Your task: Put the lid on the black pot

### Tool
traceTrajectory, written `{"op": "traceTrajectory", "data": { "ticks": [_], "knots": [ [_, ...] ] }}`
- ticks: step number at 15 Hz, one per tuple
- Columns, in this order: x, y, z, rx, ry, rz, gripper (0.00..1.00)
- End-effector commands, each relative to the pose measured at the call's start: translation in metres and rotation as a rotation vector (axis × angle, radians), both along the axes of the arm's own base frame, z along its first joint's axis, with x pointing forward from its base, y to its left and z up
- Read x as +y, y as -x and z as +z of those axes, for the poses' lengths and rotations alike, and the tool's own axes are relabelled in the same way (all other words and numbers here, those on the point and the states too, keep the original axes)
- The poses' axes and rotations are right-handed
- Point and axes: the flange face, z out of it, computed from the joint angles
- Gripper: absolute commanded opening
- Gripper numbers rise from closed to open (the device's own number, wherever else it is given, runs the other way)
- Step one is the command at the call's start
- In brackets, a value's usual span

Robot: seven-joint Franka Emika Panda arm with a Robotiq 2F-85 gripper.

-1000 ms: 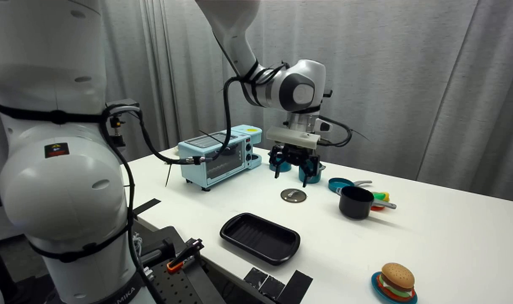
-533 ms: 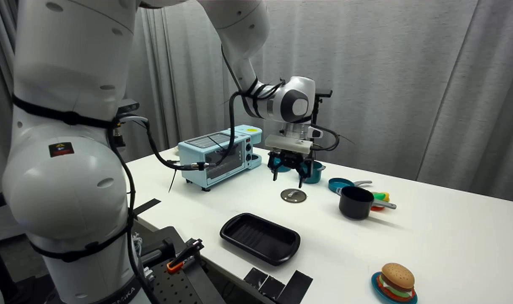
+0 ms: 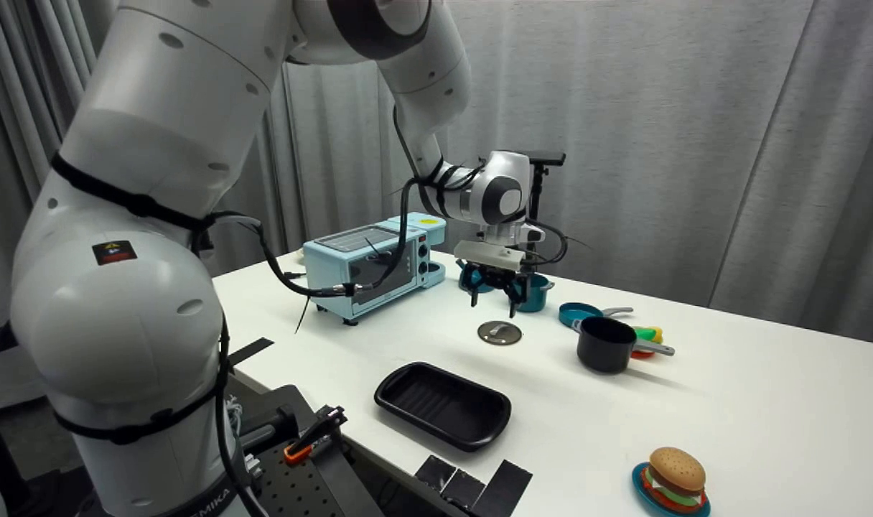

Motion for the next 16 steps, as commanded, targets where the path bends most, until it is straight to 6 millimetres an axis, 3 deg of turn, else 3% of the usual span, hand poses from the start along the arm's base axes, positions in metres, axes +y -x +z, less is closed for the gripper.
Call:
{"op": "traceTrajectory", "data": {
  "ticks": [1, 2, 3, 10, 16],
  "knots": [
    [0.01, -0.027, -0.008, -0.056, -0.016, -0.022, 1.0],
    [0.01, -0.031, -0.009, -0.068, -0.021, -0.024, 1.0],
    [0.005, -0.017, -0.008, -0.037, -0.013, -0.012, 1.0],
    [0.007, -0.026, -0.01, -0.053, -0.019, -0.015, 1.0],
    [0.022, -0.036, -0.035, -0.05, 0.006, -0.008, 1.0]
  ]
}}
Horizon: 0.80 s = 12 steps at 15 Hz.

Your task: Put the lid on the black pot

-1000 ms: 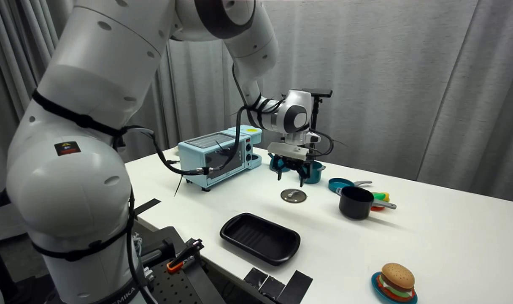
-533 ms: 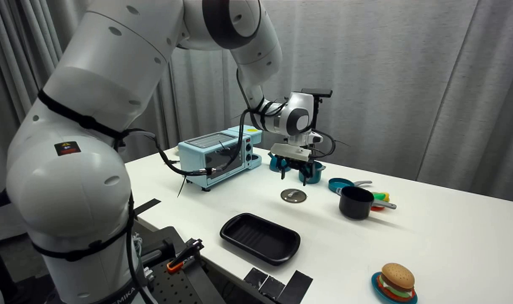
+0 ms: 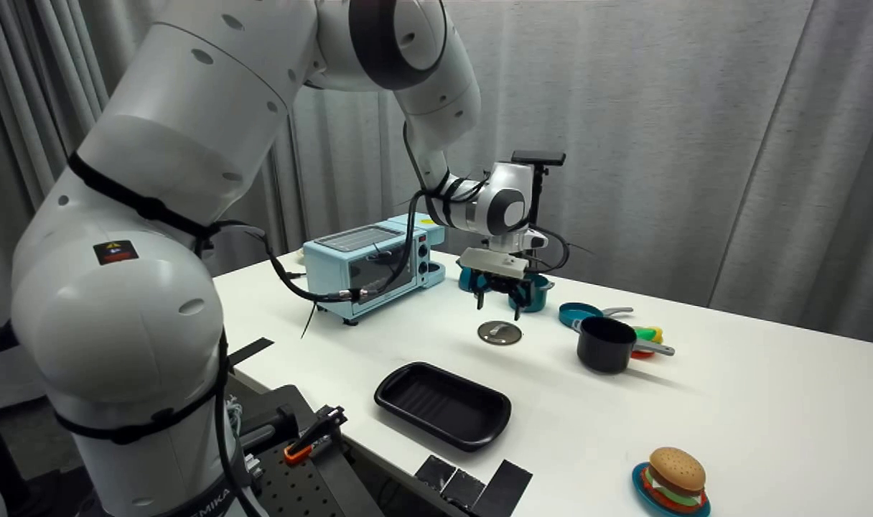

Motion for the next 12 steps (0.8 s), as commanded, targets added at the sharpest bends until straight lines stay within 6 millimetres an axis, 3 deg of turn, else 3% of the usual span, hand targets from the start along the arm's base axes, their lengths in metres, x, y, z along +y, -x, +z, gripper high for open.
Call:
{"op": "traceTrajectory", "data": {
  "ticks": [1, 6, 12],
  "knots": [
    [0.017, -0.012, -0.017, -0.012, 0.021, -0.001, 1.0],
    [0.037, -0.026, -0.036, -0.038, 0.038, -0.006, 1.0],
    [0.038, -0.037, -0.06, -0.042, 0.039, -0.044, 1.0]
  ]
}}
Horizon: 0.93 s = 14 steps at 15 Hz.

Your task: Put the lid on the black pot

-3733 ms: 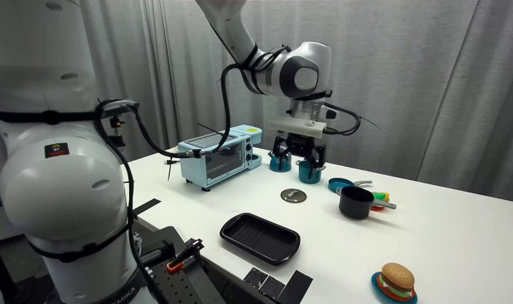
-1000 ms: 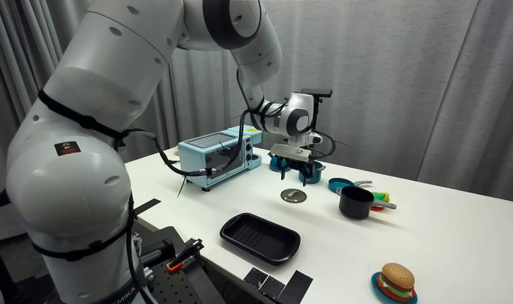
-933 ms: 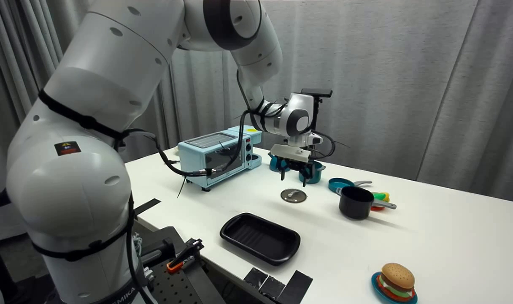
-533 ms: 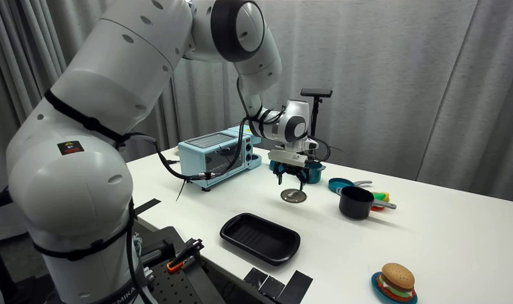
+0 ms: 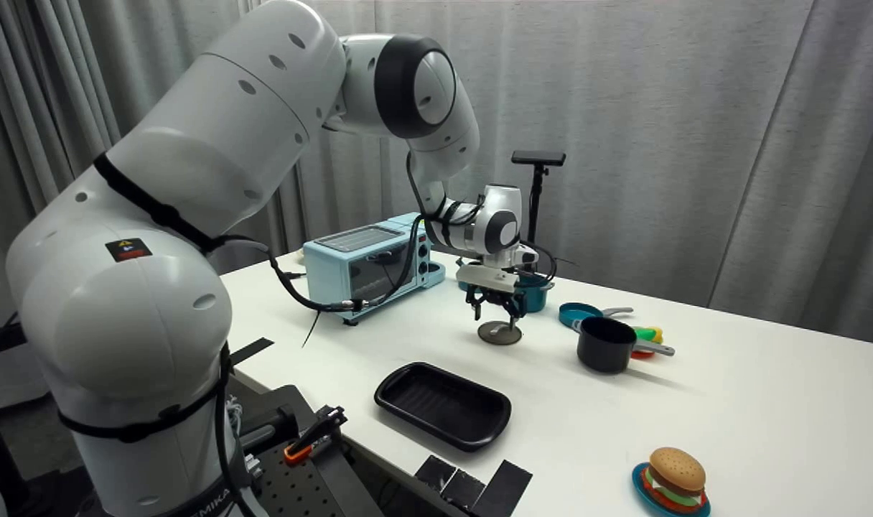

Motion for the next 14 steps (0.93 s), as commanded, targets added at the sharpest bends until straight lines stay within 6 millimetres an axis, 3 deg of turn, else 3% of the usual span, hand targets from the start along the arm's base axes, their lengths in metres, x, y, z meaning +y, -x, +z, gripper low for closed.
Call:
{"op": "traceTrajectory", "data": {
  "ticks": [1, 3, 4, 5, 14],
  "knots": [
    [0.002, -0.015, -0.014, -0.032, 0.013, -0.025, 1.0],
    [0.002, -0.018, -0.019, -0.034, 0.008, -0.034, 1.0],
    [0.0, -0.02, -0.019, -0.038, 0.006, -0.04, 0.75],
    [0.001, -0.021, -0.021, -0.04, 0.006, -0.041, 0.74],
    [-0.008, -0.031, -0.015, -0.055, -0.007, -0.076, 0.05]
  ]
}}
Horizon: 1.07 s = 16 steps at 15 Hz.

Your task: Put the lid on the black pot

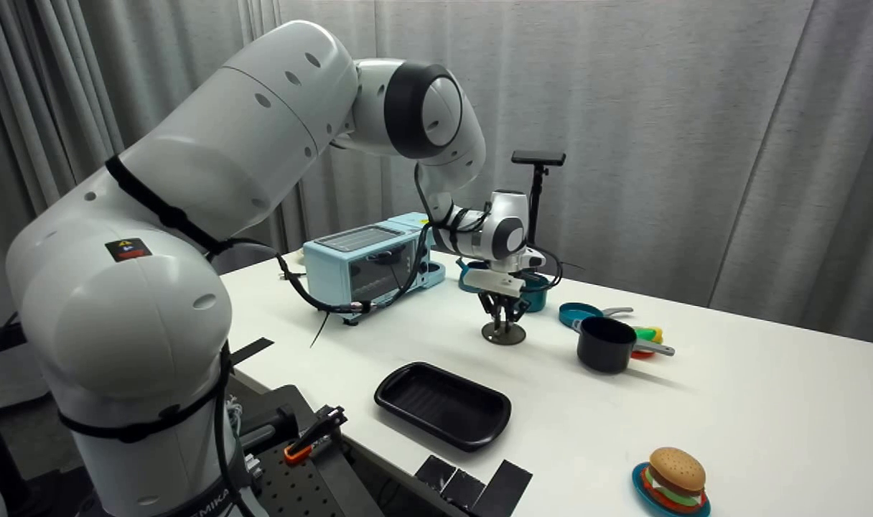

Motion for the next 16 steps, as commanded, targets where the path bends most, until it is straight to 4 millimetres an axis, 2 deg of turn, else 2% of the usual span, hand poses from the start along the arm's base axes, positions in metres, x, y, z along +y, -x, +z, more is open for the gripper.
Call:
{"op": "traceTrajectory", "data": {
  "ticks": [1, 3, 6, 11, 16],
  "knots": [
    [-0.005, -0.009, 0.0, -0.027, -0.004, -0.043, 0.0],
    [-0.009, -0.01, 0.003, -0.033, -0.005, -0.061, 0.04],
    [-0.012, -0.01, 0.017, -0.048, 0.001, -0.08, 0.04],
    [-0.017, -0.015, 0.055, -0.082, 0.005, -0.108, 0.04],
    [-0.04, -0.024, 0.086, -0.124, 0.024, -0.135, 0.04]
  ]
}}
